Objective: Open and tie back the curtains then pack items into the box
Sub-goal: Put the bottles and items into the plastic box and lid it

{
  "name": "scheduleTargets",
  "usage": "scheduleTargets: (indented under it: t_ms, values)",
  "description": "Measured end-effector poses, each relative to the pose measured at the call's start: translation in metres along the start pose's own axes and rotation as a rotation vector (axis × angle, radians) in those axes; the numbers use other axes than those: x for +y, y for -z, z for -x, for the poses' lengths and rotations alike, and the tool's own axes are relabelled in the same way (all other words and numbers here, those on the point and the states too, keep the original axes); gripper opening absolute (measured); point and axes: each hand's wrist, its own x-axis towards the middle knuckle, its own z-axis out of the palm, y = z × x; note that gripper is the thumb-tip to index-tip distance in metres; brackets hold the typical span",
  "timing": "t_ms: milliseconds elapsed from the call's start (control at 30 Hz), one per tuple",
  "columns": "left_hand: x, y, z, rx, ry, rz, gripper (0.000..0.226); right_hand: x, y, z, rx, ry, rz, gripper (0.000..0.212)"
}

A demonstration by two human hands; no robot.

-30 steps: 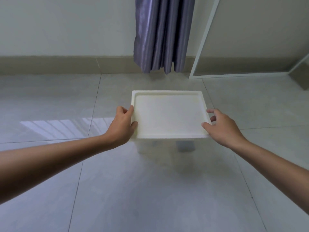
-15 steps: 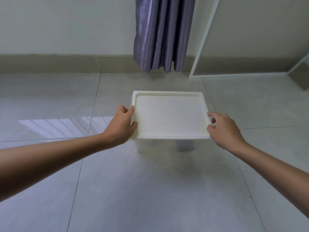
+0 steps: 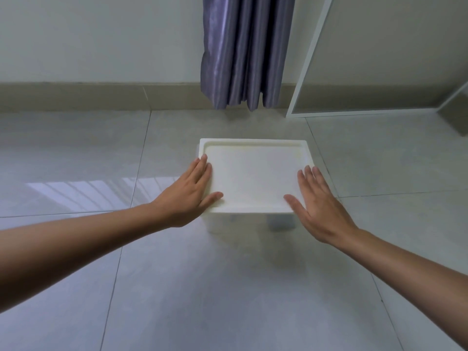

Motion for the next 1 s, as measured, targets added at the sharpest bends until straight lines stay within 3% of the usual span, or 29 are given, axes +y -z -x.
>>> scheduleTargets:
  t_ms: [200, 533, 767, 1000]
  values:
    - [-0.006, -0.001, 0.007, -0.037, -0.194, -0.174, 0.098, 0.008, 0.002, 0.001, -0.014, 0.05, 0.134, 0.109]
    - [0.006, 0.009, -0.049, 0.031, -0.171, -0.249, 0.102, 0.036, 0.015, -0.044, 0.063, 0.008, 0.179, 0.108]
    - [0.012, 0.016, -0.114, 0.1, -0.107, -0.219, 0.087, 0.06, 0.008, -0.099, 0.25, 0.106, 0.291, 0.07]
    - [0.003, 0.022, -0.166, 0.163, -0.132, -0.268, 0.081, 0.074, 0.015, -0.152, 0.235, 0.069, 0.271, 0.061]
